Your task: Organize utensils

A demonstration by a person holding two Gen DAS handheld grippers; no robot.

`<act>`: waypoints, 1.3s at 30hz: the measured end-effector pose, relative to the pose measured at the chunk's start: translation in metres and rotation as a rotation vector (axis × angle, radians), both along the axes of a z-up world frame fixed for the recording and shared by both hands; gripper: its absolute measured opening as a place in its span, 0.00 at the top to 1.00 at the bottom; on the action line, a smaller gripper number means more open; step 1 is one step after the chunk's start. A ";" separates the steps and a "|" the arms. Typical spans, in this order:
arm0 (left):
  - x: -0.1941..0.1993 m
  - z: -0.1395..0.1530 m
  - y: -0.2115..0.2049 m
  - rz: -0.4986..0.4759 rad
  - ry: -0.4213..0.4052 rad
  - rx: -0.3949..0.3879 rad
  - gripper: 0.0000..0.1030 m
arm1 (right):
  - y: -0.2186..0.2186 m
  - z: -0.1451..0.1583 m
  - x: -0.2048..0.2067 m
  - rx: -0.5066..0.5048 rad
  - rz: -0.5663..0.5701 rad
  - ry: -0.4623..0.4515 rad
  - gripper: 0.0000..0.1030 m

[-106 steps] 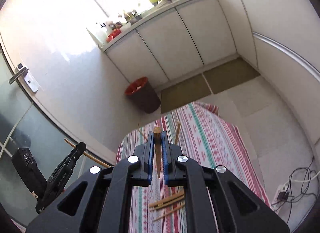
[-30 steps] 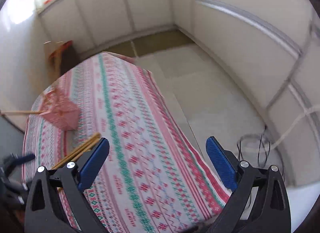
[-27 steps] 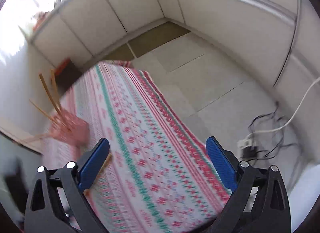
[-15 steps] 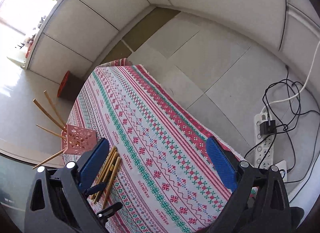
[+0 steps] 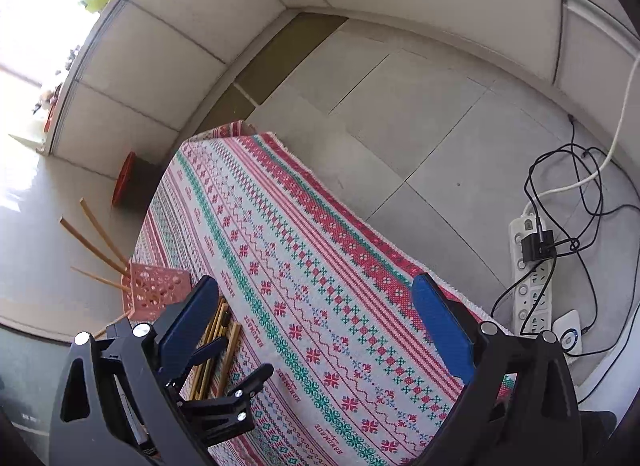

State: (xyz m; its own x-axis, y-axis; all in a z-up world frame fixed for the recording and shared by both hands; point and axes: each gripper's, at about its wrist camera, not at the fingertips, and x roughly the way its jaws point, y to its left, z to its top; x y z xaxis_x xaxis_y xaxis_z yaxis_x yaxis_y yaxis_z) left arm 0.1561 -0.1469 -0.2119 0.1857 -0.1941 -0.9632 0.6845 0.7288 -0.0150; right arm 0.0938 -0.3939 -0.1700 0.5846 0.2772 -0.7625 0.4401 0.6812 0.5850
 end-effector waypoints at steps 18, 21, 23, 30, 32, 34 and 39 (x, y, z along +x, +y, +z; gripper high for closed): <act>-0.045 0.062 0.095 0.284 -0.082 -0.175 0.94 | 0.092 -0.027 0.036 -0.151 0.277 0.189 0.08; -0.068 0.094 0.131 0.350 -0.144 -0.268 0.94 | 0.119 -0.035 0.050 -0.128 0.281 0.214 0.09; -0.078 0.106 0.155 0.393 -0.172 -0.316 0.94 | 0.136 -0.044 0.061 -0.071 0.264 0.246 0.11; -0.088 0.139 0.195 0.462 -0.254 -0.466 0.94 | 0.174 -0.053 0.080 -0.072 0.186 0.350 0.30; -0.090 0.145 0.198 0.456 -0.270 -0.486 0.94 | 0.178 -0.055 0.084 -0.084 0.146 0.377 0.30; -0.094 0.149 0.203 0.452 -0.279 -0.504 0.94 | 0.186 -0.054 0.089 -0.135 0.137 0.404 0.30; -0.094 0.152 0.216 0.456 -0.286 -0.548 0.94 | 0.215 -0.055 0.099 -0.271 0.112 0.452 0.26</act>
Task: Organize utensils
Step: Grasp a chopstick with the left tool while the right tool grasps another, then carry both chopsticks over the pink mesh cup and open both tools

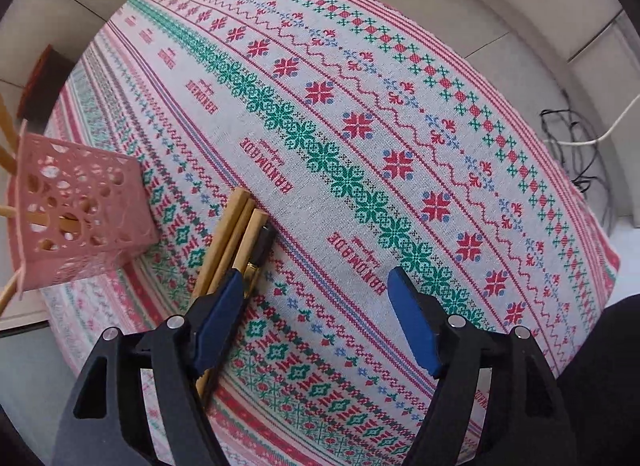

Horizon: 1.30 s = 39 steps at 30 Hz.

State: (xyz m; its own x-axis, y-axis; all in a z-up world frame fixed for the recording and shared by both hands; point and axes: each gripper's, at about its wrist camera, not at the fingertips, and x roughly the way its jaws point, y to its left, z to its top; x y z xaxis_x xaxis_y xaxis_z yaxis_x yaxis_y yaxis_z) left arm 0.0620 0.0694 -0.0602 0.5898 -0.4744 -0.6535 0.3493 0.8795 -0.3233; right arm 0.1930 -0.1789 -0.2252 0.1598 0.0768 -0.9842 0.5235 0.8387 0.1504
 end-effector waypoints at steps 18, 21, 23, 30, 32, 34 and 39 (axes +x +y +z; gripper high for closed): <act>-0.022 0.025 0.008 0.075 -0.065 0.008 0.94 | -0.049 0.000 -0.067 0.227 -0.016 -0.215 0.93; -0.028 0.033 0.005 0.096 -0.087 0.006 0.94 | -0.056 0.021 -0.085 0.246 0.055 -0.329 0.93; -0.032 0.039 0.003 0.115 -0.110 0.003 0.94 | -0.056 0.045 -0.098 0.238 0.119 -0.431 0.93; -0.039 0.070 -0.001 0.189 -0.173 -0.035 0.94 | -0.048 0.139 -0.131 0.145 0.330 -0.733 0.93; -0.037 0.078 -0.003 0.198 -0.181 -0.028 0.94 | -0.047 0.161 -0.137 0.129 0.351 -0.794 0.93; -0.035 0.089 -0.007 0.199 -0.195 -0.017 0.94 | -0.049 0.180 -0.144 0.120 0.358 -0.838 0.93; -0.026 0.116 -0.016 0.202 -0.248 0.014 0.94 | -0.064 0.227 -0.145 0.152 0.341 -0.931 0.93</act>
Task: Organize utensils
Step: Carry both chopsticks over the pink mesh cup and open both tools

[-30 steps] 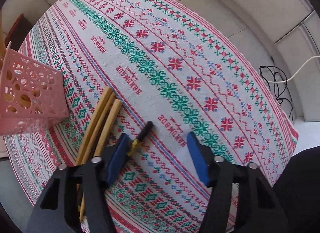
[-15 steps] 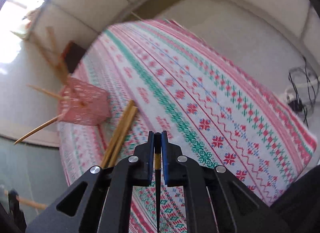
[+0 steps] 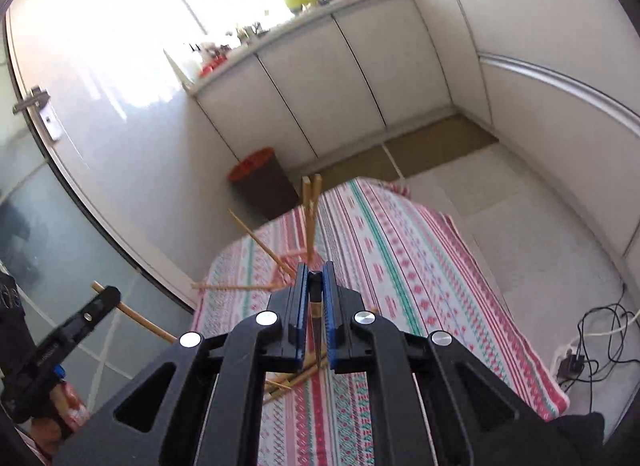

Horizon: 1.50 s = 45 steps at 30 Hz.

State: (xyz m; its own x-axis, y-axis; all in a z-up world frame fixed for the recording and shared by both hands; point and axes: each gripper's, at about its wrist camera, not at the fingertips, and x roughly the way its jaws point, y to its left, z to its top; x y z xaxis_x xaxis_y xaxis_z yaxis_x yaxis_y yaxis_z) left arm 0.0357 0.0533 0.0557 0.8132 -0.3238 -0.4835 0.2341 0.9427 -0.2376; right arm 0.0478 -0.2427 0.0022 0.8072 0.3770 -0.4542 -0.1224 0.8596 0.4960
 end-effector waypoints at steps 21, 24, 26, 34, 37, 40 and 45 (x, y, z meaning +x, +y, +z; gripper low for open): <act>0.131 0.002 -0.008 0.163 -0.021 0.019 0.87 | 0.020 0.057 0.094 -0.056 0.020 -0.121 0.93; 0.133 -0.015 0.005 0.193 0.011 -0.031 0.68 | 0.028 0.048 0.104 -0.075 0.025 -0.104 0.93; 0.126 -0.016 0.016 0.215 -0.002 -0.071 0.66 | 0.034 0.045 0.109 -0.094 0.028 -0.102 0.93; 0.106 -0.009 0.059 0.298 -0.038 -0.165 0.56 | 0.063 0.038 0.119 -0.168 0.043 -0.108 0.93; 0.108 -0.012 0.066 0.302 -0.024 -0.172 0.56 | 0.077 0.033 0.121 -0.201 0.049 -0.105 0.93; 0.110 -0.016 0.067 0.299 -0.007 -0.176 0.55 | 0.089 0.025 0.127 -0.229 0.055 -0.094 0.93; 0.109 -0.018 0.066 0.288 0.005 -0.154 0.52 | 0.108 0.004 0.142 -0.260 0.091 -0.030 0.89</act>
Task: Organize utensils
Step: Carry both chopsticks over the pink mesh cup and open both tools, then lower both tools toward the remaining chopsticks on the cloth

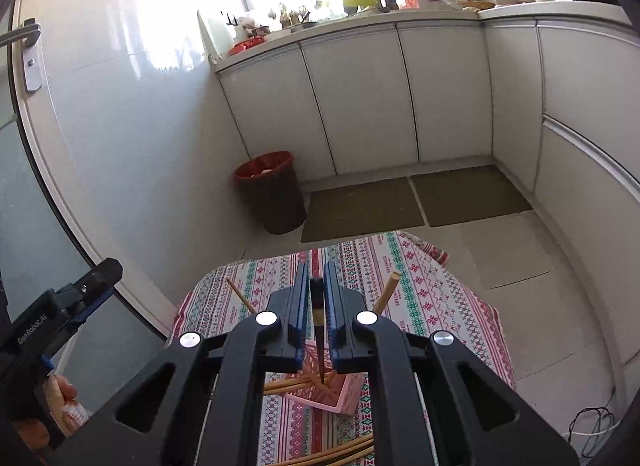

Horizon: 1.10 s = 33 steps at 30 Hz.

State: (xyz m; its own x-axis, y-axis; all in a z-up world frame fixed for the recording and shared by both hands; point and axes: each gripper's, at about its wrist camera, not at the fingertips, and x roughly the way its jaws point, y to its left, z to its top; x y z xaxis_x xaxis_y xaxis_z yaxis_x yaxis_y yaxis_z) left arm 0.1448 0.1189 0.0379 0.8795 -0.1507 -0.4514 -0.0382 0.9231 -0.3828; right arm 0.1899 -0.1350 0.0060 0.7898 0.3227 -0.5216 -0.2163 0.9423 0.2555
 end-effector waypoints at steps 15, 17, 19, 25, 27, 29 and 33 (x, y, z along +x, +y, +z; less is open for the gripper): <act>-0.026 0.015 -0.030 -0.035 -0.009 0.102 0.21 | -0.021 0.018 -0.047 -0.044 -0.051 -0.055 0.53; -0.030 0.013 -0.035 -0.037 0.002 0.121 0.18 | -0.024 0.020 -0.058 -0.050 -0.060 -0.069 0.47; -0.034 0.009 -0.040 -0.044 0.018 0.140 0.17 | -0.028 0.021 -0.068 -0.052 -0.075 -0.085 0.41; -0.049 -0.008 -0.050 -0.068 0.063 0.168 0.11 | -0.046 0.012 -0.087 -0.046 -0.134 -0.061 0.20; -0.054 -0.012 -0.056 -0.094 0.076 0.184 0.07 | -0.054 0.006 -0.095 -0.040 -0.155 -0.058 0.09; -0.057 -0.017 -0.064 -0.137 0.091 0.209 0.07 | -0.064 -0.002 -0.101 -0.037 -0.168 -0.048 0.07; -0.058 -0.039 -0.088 -0.285 0.159 0.252 0.07 | -0.100 -0.038 -0.109 -0.029 -0.200 0.053 0.07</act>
